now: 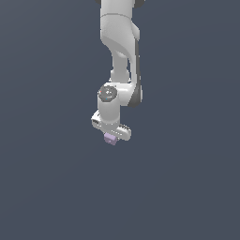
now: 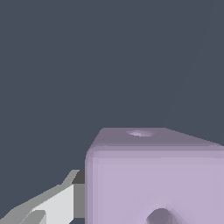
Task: Pick up the object and move it to a goal position.
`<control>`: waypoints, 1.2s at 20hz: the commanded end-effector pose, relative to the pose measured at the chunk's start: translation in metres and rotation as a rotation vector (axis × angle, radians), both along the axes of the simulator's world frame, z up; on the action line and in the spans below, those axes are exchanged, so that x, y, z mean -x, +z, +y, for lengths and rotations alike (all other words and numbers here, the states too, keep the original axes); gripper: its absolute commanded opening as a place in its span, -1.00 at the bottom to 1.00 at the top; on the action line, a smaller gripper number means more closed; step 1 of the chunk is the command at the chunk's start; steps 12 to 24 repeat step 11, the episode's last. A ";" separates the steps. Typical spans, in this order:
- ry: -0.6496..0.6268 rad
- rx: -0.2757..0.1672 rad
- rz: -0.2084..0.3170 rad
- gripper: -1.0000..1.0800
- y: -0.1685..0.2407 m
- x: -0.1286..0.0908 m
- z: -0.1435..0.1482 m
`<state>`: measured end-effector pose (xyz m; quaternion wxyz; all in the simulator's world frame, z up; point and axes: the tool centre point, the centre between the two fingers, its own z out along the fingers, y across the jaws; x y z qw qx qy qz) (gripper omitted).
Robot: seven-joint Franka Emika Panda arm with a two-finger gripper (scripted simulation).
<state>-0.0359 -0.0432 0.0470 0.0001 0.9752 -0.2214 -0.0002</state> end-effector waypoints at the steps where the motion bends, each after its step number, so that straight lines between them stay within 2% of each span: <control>1: 0.000 0.000 0.000 -1.00 0.001 0.010 -0.004; 8: 0.000 0.000 0.000 -1.00 0.002 0.023 -0.009; 24: 0.000 0.000 0.000 -1.00 0.002 0.024 -0.010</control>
